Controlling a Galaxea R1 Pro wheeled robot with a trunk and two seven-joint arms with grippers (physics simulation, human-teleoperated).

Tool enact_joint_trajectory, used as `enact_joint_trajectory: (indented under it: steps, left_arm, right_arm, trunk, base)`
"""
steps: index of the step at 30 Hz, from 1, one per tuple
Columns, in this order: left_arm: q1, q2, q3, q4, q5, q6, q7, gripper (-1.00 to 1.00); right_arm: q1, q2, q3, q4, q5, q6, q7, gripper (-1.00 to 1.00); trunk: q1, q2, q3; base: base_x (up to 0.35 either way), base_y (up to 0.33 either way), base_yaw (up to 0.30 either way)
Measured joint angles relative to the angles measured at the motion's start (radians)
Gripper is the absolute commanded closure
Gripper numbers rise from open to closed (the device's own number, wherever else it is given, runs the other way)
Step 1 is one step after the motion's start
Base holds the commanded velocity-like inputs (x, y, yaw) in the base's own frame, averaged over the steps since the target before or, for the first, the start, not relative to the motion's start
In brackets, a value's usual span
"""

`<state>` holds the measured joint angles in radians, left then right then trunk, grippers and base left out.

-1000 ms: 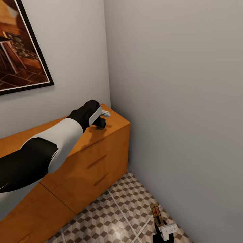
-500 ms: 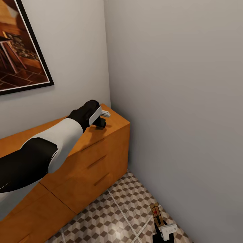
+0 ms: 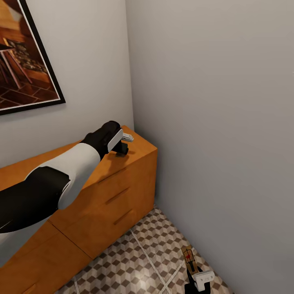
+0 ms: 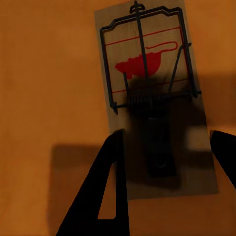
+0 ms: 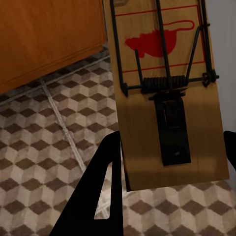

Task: Take the four mousetraps from the cabinet in the bathroom and place them on the bathroom floor. Make sure all four end up on the same floor surface, and ensure that at least two of them are either under or directly next to the same bathroom sink.

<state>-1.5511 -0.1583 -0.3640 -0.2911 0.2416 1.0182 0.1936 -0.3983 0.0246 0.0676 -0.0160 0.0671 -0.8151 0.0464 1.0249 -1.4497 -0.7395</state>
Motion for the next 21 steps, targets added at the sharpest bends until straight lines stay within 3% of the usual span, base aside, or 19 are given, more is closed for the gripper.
enact_joint_trajectory:
  steps: [4,21]
  left_arm:
    - [0.0,0.0,0.007,-0.008,0.031,-0.003,-0.002,1.0]
    - [0.0,-0.001,0.005,-0.006,0.022,-0.002,-0.001,1.0]
  right_arm:
    - [0.0,0.0,0.0,0.0,0.0,0.0,0.0,1.0]
    - [0.0,0.0,0.0,0.0,0.0,0.0,0.0,1.0]
  trunk:
    - [0.001,0.0,0.0]
    - [0.001,0.0,0.0]
  base:
    - [-0.203,0.0,0.0]
    - [-0.32,0.0,0.0]
